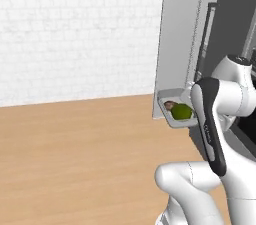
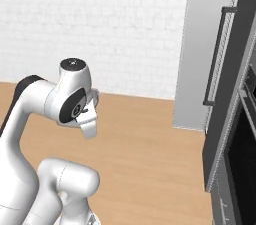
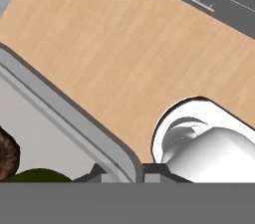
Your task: Take the meat container that has the steak and place it on the second highest rack of the freezer. Then take the vegetable container that has the lime and mushroom and place it on the highest rack of the freezer.
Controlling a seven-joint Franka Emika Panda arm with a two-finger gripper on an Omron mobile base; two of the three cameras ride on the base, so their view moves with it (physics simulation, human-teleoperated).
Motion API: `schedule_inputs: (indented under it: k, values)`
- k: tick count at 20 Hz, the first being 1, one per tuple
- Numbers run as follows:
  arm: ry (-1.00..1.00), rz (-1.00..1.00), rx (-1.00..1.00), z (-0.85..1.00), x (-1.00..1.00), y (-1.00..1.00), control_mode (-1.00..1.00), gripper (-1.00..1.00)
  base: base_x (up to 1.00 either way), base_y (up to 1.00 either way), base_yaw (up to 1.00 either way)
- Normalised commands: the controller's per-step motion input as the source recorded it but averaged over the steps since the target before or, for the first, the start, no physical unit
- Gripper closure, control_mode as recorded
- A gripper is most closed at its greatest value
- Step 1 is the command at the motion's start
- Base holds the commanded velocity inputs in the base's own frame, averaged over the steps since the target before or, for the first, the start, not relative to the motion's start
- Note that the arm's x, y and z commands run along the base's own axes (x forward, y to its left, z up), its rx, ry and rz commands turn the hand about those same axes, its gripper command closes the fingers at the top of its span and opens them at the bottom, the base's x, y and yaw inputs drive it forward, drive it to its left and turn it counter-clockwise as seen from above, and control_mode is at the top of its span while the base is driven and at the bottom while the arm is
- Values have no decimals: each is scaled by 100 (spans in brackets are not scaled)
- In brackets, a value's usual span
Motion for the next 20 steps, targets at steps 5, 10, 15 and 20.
schedule_inputs:
  k: [5,10,15,20]
  values:
    - [0,0,0,0,0,0,100,100,100,0,0]
    - [0,0,0,0,0,0,100,100,100,4,-6]
    - [0,0,0,0,0,0,100,100,100,44,-19]
    - [0,0,0,0,0,0,100,100,100,95,-41]
